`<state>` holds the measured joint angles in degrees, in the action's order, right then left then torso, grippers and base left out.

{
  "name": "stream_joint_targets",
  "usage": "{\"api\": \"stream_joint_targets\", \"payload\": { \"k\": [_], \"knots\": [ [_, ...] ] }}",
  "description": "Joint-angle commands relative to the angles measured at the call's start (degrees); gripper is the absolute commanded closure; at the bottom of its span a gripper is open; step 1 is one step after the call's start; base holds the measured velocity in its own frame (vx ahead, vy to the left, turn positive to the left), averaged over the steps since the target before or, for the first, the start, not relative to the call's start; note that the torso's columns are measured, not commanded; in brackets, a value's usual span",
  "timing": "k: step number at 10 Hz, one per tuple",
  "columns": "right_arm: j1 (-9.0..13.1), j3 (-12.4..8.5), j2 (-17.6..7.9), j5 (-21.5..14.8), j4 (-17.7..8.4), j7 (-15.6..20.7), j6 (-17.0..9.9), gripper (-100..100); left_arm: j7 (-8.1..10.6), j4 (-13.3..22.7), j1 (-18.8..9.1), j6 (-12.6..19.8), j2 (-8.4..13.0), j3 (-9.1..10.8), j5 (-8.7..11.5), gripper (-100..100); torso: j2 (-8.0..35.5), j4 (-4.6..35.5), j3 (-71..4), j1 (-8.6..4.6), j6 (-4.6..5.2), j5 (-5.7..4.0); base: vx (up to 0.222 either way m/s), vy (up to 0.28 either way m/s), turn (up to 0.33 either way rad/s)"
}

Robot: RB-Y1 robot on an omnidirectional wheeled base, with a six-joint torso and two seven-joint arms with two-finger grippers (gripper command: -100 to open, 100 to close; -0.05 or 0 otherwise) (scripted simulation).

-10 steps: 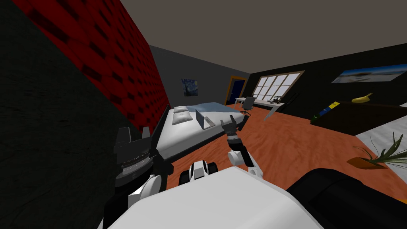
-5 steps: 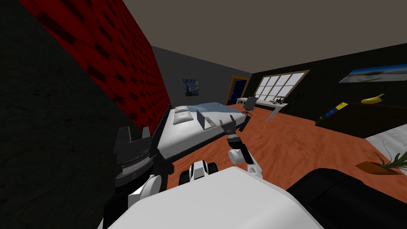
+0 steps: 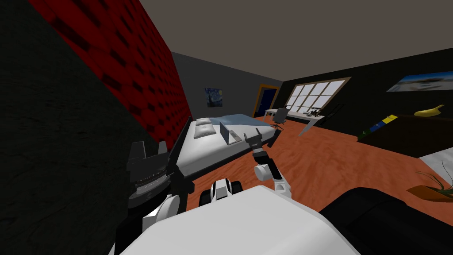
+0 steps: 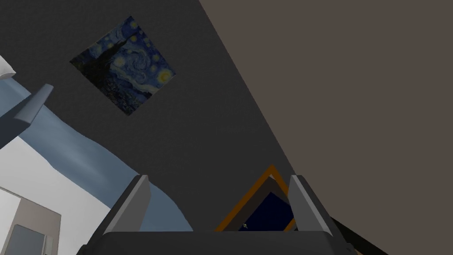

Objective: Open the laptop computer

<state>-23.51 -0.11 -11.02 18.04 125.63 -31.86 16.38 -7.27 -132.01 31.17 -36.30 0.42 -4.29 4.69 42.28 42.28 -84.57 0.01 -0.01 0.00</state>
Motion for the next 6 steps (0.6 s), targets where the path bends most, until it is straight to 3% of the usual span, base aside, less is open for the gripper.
{"api": "stream_joint_targets", "payload": {
  "k": [1, 6],
  "knots": [
    [1.0, -0.2, -0.5, 3.1, -0.6, -4.1, -2.0, -100, 0.00, 0.0, 0.0, 0.0, 0.0, 0.00, 0.0, 0, 0.0, 0.0, 0.0, 0.00, 0.01, 0.00, 0.013, -0.001, 0.047],
    [2.3, -0.5, -1.2, 7.4, -1.3, -10.5, -4.8, -100, 0.00, 0.0, 0.0, 0.0, 0.0, 0.00, 0.0, 0, 0.0, 0.0, 0.0, 0.00, 0.00, 0.00, 0.012, 0.000, 0.036]
  ]
}}
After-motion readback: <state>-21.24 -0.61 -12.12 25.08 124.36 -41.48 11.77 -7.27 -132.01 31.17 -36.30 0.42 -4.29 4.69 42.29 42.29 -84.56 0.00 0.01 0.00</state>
